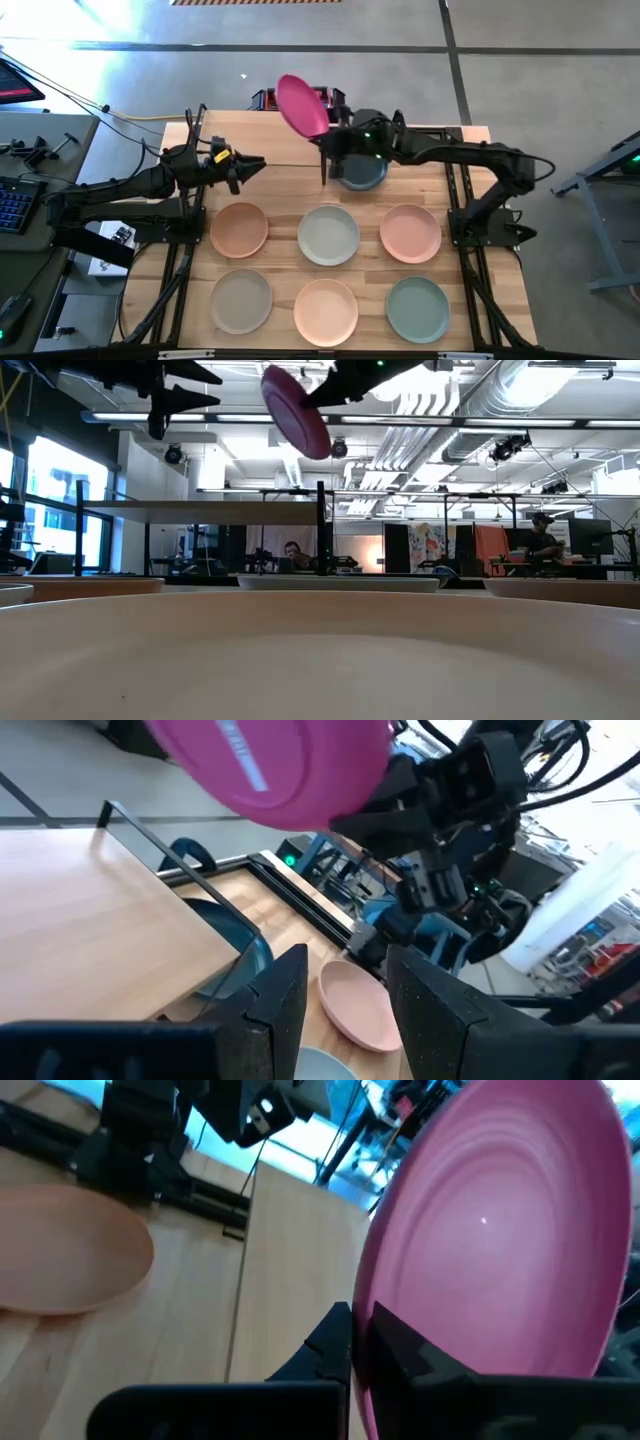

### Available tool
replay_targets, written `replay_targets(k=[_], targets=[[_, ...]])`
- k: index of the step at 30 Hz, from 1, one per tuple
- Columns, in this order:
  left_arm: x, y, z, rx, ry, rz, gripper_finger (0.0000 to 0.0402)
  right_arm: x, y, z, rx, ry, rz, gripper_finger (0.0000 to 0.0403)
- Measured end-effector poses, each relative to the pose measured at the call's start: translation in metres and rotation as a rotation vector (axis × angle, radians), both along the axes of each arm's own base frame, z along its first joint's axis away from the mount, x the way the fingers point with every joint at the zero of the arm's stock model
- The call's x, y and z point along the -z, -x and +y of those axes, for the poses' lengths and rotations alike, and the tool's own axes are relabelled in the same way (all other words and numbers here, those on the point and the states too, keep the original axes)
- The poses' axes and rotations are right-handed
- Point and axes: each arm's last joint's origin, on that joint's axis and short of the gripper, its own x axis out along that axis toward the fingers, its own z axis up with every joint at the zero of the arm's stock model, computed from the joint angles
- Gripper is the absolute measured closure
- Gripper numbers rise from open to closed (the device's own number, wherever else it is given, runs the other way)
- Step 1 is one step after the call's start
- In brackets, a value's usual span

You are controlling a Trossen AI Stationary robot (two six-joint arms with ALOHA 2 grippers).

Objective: Place and stack plates onto a shelf
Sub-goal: Put the pink plate on the shelf

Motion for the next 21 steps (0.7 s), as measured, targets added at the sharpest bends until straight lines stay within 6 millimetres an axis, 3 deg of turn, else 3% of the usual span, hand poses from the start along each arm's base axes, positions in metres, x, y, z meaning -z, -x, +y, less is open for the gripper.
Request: replay_targets(k=[11, 21], targets=[[0.0, 0.0, 0.0, 0.013, -0.012, 0.004, 0.0275, 0.005, -0.041, -0.014, 0.004, -0.037, 0.177, 0.0403], [0.0, 0.0, 0.0, 0.014, -0.018, 0.006, 0.0275, 0.028, -0.053, -0.018, -0.053, -0.037, 0.272, 0.0403]])
